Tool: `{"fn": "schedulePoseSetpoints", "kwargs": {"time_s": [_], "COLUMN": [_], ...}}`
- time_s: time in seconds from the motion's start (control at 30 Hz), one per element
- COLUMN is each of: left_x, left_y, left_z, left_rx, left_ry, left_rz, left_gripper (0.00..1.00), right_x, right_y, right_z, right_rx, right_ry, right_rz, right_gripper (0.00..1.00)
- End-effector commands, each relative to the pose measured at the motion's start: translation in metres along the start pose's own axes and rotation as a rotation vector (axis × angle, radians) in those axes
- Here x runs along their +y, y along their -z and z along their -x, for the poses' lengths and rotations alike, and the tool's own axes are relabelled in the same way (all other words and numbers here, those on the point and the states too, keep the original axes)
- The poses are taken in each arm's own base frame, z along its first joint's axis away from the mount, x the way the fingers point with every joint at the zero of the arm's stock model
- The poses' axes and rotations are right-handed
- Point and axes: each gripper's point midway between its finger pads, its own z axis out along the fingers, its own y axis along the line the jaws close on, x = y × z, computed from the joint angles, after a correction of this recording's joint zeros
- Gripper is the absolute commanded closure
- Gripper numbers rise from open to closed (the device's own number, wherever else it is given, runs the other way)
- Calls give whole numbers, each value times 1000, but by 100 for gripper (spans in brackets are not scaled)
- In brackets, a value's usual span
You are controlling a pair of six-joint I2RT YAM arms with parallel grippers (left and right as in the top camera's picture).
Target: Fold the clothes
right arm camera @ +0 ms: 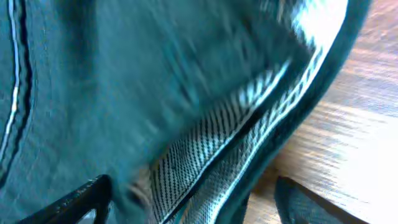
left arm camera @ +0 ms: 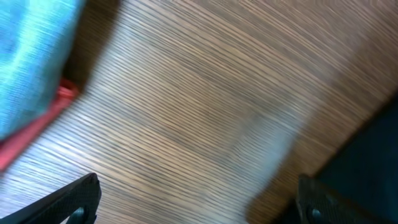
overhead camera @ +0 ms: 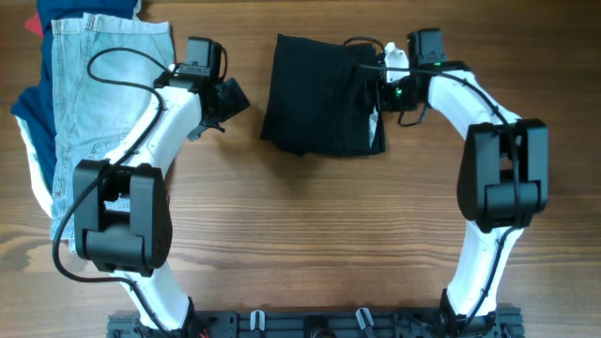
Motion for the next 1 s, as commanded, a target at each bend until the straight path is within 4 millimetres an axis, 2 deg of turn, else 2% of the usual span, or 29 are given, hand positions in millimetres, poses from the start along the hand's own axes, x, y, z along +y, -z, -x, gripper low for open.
{"fn": "schedulePoseSetpoints", "kwargs": {"time_s": [0.0,0.1,0.27,0.33,0.37,0.43,0.5,0.57,0.67,0.77,0.87,0.97], "left_x": [5,5,6,6,6,6,6,6,6,6,6,6], "left_y": [10,10,10,10,10,10,10,10,10,10,10,10], "left_z": [11,11,9,9,9,9,9,9,9,9,9,9], "left_rx": [-42,-42,-35,-34,-34,-34,-34,-34,-34,-34,-34,-34], "left_ry": [-4,-4,-5,-5,-5,-5,-5,-5,-5,-5,-5,-5], "left_rz": [11,12,17,18,18,18,18,18,18,18,18,18], "left_gripper": [0,0,0,0,0,0,0,0,0,0,0,0], "right_x": [-14,-11,7,15,16,14,12,8,-9,-36,-76,-127], "right_y": [-24,-33,-45,-46,-46,-45,-45,-44,-38,-27,-11,8], "right_z": [-15,-21,-29,-26,-24,-18,-14,-7,11,33,49,52], "right_rx": [57,78,101,90,81,61,44,15,-59,-159,-253,-327], "right_ry": [-2,1,11,6,-10,-50,-66,-90,-201,-334,-467,-630], "right_rz": [-91,-83,-5,35,39,37,41,40,33,27,5,-52], "right_gripper": [31,41,60,69,79,89,96,96,96,96,96,96]}}
